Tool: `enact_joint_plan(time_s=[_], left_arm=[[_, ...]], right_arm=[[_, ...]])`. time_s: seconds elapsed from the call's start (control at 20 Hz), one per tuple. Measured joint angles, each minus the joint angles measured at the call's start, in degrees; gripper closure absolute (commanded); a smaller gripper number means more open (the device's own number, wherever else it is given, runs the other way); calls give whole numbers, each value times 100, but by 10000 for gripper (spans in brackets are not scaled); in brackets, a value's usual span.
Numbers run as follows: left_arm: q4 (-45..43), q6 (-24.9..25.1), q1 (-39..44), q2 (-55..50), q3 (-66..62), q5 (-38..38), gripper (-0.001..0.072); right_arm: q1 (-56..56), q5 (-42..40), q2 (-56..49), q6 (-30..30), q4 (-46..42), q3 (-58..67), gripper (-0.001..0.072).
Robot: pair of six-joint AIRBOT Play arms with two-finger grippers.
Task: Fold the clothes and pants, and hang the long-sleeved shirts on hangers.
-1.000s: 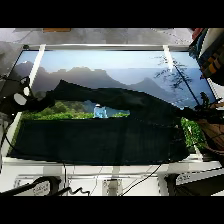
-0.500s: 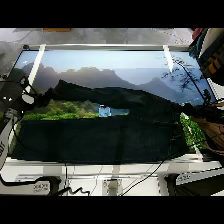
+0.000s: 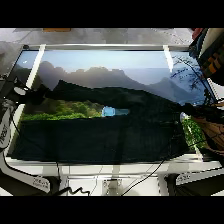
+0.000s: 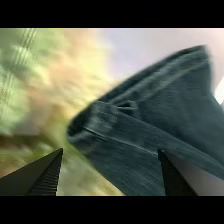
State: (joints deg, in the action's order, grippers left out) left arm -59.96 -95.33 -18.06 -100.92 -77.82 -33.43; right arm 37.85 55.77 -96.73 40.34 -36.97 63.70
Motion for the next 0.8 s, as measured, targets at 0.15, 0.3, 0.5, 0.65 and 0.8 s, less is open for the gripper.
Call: enact_joint_plan(time_s=[0.15,0.3,0.5,0.65,0.8], left_arm=[[13,-232,2,-284,-111,122,71],[55,-452,52,-417,-149,498,141],[295,-590,157,-490,-155,1117,169],[492,-625,234,-501,-164,1432,480],[577,-625,293,-494,-170,1541,693]], right_arm=[[0,-59,0,0,0,0,687],[0,-133,0,0,2,0,687],[0,-179,0,0,-2,0,687],[0,-212,0,0,-24,0,687],[0,-251,0,0,-35,0,687]])
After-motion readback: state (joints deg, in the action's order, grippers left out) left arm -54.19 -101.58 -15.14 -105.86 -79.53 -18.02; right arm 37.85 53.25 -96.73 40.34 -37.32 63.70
